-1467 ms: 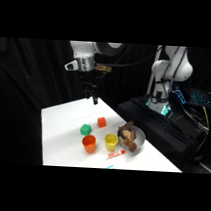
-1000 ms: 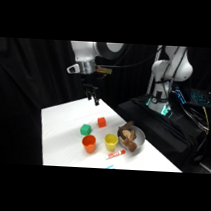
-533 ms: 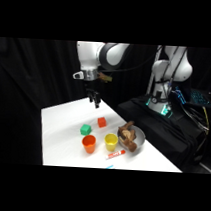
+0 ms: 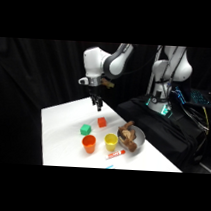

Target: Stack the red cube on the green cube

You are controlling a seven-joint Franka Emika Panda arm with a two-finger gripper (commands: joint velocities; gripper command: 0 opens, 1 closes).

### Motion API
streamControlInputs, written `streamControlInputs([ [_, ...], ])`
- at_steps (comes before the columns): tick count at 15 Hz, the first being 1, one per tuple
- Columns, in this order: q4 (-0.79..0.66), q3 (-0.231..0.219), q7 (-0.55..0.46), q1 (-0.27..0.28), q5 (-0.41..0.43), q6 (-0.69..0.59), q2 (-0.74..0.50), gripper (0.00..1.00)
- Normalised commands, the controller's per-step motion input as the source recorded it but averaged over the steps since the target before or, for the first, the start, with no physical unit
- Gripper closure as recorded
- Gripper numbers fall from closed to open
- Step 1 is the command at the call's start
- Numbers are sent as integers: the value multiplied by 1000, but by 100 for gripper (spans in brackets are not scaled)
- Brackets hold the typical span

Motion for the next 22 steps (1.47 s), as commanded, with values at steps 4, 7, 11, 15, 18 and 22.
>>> streamControlInputs([
  [4, -137, 74, -87, -69, 215, 347, 78, 0],
  [7, -84, 111, -102, -101, 215, 348, 114, 0],
  [11, -65, 103, -54, -112, 103, 312, 98, 0],
  [15, -73, 70, 43, -84, -38, 297, 88, 0],
  [18, -77, 91, 70, -86, -62, 229, 57, 0],
  [22, -83, 114, 59, -110, -42, 204, 32, 0],
])
